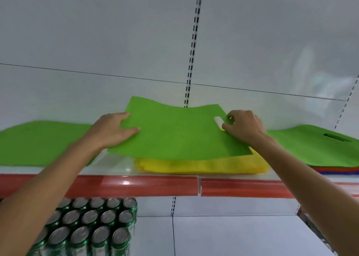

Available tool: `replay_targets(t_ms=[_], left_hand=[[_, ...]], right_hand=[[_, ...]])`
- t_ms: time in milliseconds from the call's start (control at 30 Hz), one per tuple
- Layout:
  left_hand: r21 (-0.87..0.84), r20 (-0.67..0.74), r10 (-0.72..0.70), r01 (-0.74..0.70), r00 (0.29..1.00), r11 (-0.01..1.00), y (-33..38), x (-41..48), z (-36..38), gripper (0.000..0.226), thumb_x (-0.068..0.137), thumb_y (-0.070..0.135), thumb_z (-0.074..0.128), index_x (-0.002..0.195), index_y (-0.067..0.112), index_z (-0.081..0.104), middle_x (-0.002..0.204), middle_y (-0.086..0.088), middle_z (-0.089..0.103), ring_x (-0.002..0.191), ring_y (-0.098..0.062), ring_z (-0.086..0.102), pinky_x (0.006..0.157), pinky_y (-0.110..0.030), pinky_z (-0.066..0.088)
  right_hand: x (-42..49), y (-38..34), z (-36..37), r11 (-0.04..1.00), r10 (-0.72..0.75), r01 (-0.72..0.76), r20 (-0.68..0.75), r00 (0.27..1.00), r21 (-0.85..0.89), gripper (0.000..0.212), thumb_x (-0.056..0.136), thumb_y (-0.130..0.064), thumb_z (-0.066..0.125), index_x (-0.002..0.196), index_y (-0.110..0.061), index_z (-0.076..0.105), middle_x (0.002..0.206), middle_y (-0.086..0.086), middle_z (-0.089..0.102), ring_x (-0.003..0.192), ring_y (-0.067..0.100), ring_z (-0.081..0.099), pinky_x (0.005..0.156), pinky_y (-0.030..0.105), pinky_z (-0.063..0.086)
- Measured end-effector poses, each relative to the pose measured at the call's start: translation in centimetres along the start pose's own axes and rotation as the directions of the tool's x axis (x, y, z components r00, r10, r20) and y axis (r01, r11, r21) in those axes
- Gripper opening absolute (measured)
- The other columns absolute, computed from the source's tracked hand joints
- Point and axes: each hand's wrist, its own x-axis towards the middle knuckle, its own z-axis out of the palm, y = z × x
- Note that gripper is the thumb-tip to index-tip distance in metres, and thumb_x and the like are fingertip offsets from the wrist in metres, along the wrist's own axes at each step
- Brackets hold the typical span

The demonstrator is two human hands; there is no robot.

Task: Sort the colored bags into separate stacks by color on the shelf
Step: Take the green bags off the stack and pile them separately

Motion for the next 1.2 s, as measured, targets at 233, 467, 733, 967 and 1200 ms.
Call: replay_targets(t_ms=[233,467,733,967,1200], left_hand=[[-0.008,0.029,-0.110,0.110,0.994,0.994,-8.8,-2.4,-2.6,0.072,0.083,0.042,0.064,0.143,0.014,0.035,0.148,-0.006,0.035,0.136,-0.022,0.035,0.110,-0.029,0.026],[0.041,0.063,-0.177,0.175,0.982,0.984,-19.9,-2.3,-8.1,0.074,0.081,0.041,0.067,0.143,0.014,0.036,0.147,-0.007,0.037,0.135,-0.022,0.036,0.108,-0.028,0.028],[0.079,0.174,-0.206,0.195,0.963,0.978,-29.7,-1.8,-12.1,0.076,0.080,0.042,0.067,0.144,0.017,0.034,0.148,-0.006,0.036,0.134,-0.022,0.037,0.107,-0.029,0.030],[0.108,0.213,-0.277,0.259,0.937,0.960,-33.1,-1.6,-12.3,0.094,0.060,0.067,0.061,0.141,0.025,0.037,0.145,-0.006,0.041,0.131,-0.027,0.041,0.107,-0.037,0.034],[0.085,0.256,-0.293,0.281,0.921,0.956,-33.9,-1.8,-12.0,0.098,0.042,0.073,0.049,0.131,0.032,0.050,0.141,-0.003,0.046,0.127,-0.025,0.046,0.105,-0.040,0.036]], right_hand=[[-1.2,-8.7,2.8,0.998,-0.066,0.067,0.051,0.997,-0.009,0.035,0.086,-0.033,0.057,0.113,-0.012,0.063,0.114,0.014,0.062,0.103,0.033,0.058,0.074,0.032,0.039],[-1.8,-21.3,6.3,0.996,-0.078,0.075,0.054,0.995,0.058,0.035,0.086,-0.033,0.056,0.114,-0.011,0.062,0.113,0.013,0.062,0.102,0.033,0.058,0.071,0.031,0.036],[-4.2,-30.7,11.2,0.996,-0.032,0.021,0.133,0.991,0.089,0.032,0.088,-0.035,0.054,0.109,-0.011,0.063,0.110,0.012,0.063,0.098,0.032,0.058,0.070,0.031,0.039],[-4.9,-33.6,13.0,0.997,0.063,-0.069,0.186,0.981,0.029,0.046,0.087,-0.048,0.055,0.115,-0.013,0.062,0.116,0.013,0.062,0.108,0.033,0.057,0.078,0.033,0.044],[-6.1,-33.8,13.3,0.999,0.029,-0.031,0.158,0.987,0.013,0.038,0.087,-0.045,0.055,0.106,-0.014,0.065,0.112,0.011,0.063,0.105,0.032,0.057,0.079,0.033,0.044]])
